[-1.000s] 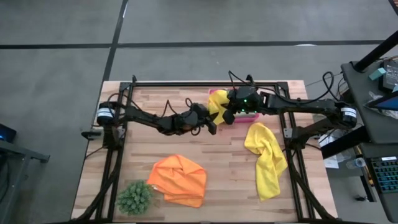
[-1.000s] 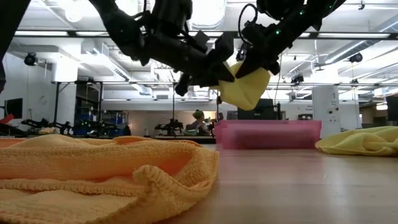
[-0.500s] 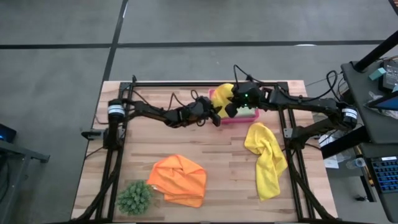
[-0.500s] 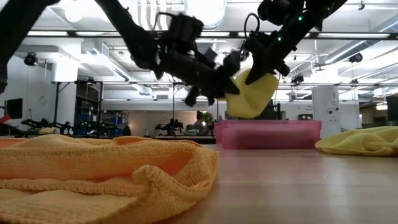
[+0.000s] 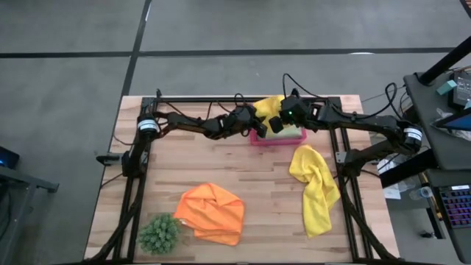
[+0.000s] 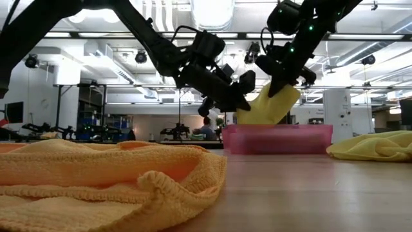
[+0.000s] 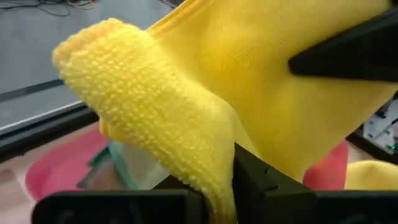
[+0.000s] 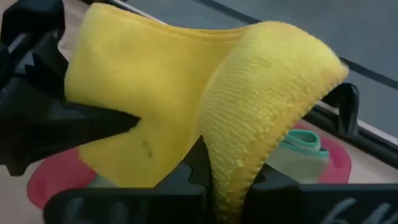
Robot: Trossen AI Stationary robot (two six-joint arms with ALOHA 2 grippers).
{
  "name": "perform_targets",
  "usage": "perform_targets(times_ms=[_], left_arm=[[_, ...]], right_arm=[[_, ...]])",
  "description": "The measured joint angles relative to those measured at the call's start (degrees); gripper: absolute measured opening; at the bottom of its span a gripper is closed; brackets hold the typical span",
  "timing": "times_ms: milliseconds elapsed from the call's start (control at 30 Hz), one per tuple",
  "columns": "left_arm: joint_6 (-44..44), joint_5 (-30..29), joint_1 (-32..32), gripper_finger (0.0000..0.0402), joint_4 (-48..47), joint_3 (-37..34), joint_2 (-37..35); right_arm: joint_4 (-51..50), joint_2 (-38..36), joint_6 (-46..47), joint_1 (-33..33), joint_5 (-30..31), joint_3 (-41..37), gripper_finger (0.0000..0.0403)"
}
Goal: Fold microfiber towels
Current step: Put the top folded yellow microfiber cloth into the red bin
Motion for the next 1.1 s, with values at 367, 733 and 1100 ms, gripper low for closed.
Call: perform_targets(times_ms=[367, 733, 1100], left_arm=[[-4.5, 1.5, 0.1, 0.0028, -0.3, 0.8, 1.6], [-4.7, 1.2, 0.1, 0.0028, -3.4, 4.1, 3.6], [-6.1, 1.2, 0.1, 0.0045, -5.3, 4.5, 3.6]], right_arm=[[-4.3, 4.2, 3.6, 0.0, 3.5, -0.1, 0.0013], [-8.2, 4.4, 7.1, -0.3, 8.0, -0.2, 0.0013], [-7.9, 5.9, 7.1, -0.5, 9.6, -1.0, 0.0083]])
